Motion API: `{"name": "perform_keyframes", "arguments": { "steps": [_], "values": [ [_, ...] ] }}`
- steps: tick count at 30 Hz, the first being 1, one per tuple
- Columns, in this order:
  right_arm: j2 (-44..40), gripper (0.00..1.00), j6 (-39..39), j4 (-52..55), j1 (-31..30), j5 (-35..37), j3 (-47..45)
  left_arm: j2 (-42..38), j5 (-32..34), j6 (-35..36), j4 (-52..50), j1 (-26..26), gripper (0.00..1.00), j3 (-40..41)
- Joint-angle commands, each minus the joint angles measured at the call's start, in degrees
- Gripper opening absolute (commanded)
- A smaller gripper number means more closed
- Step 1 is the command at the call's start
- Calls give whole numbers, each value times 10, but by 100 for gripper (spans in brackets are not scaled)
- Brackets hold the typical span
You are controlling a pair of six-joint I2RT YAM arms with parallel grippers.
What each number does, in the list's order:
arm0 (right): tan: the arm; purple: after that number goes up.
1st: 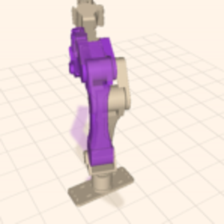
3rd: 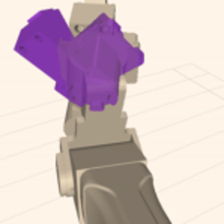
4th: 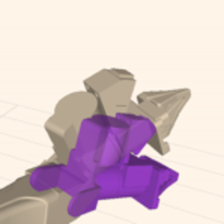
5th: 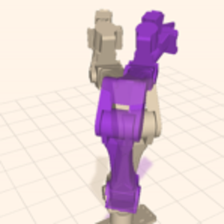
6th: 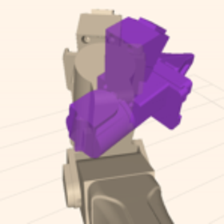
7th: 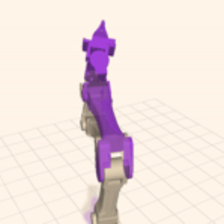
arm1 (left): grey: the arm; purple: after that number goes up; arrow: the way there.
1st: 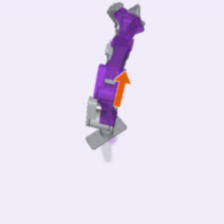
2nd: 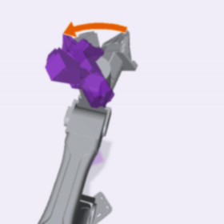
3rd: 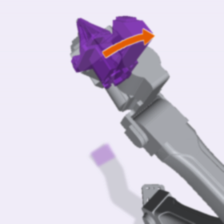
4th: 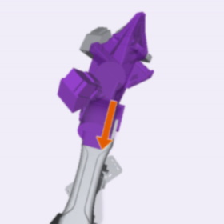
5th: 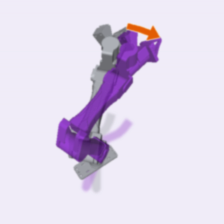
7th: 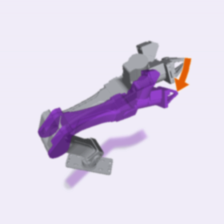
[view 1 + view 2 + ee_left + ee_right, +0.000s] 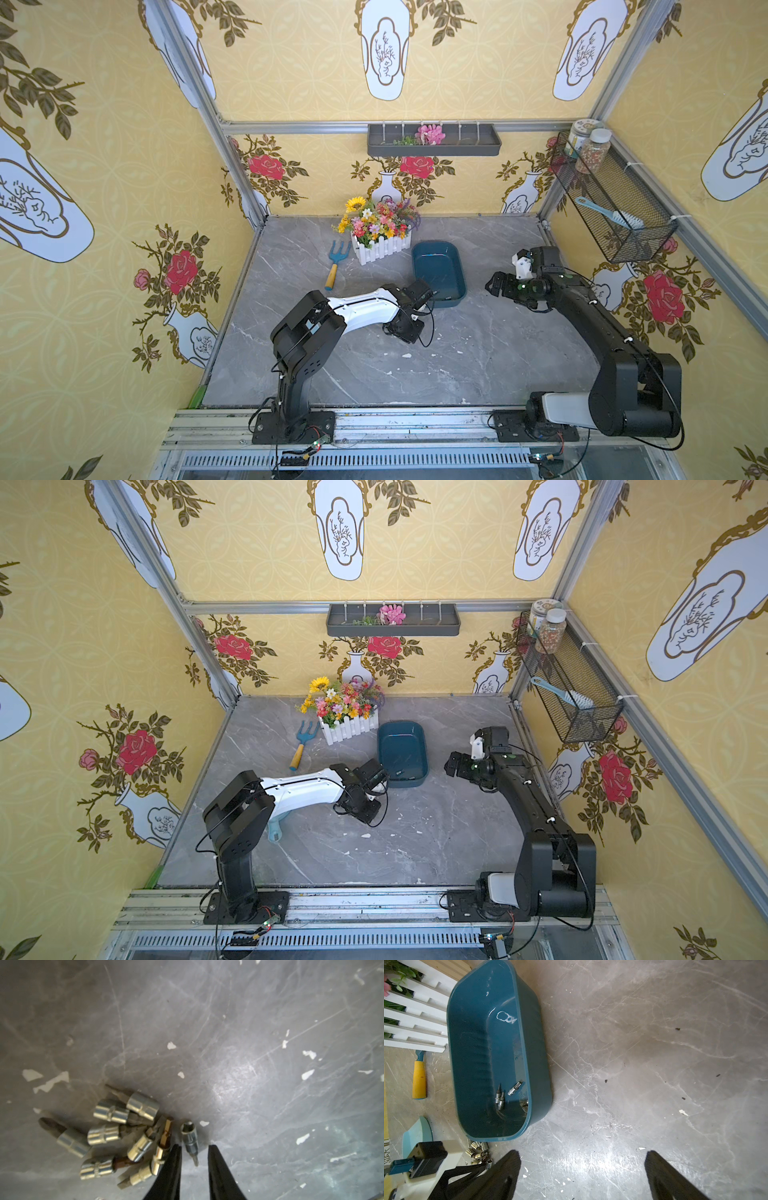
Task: Put the bit on the desktop into the storage box
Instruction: Pick up the screwdriver bit from the center of the board.
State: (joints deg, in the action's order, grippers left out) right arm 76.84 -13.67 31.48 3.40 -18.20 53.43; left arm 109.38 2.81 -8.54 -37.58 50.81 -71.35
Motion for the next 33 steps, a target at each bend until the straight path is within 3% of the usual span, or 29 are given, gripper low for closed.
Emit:
{"name": "perform_keyframes", "arguments": {
  "steps": [1, 19, 33],
  "values": [
    [0, 97, 1, -12, 0, -2, 1, 5, -5, 4, 4, 0, 28, -2],
    [-1, 97, 2, -11, 0, -2, 0, 46, 9, 6, 0, 1, 20, -14],
    [-1, 97, 2, -12, 0, -1, 0, 36, -2, 13, 5, 4, 13, -11]
  ]
}}
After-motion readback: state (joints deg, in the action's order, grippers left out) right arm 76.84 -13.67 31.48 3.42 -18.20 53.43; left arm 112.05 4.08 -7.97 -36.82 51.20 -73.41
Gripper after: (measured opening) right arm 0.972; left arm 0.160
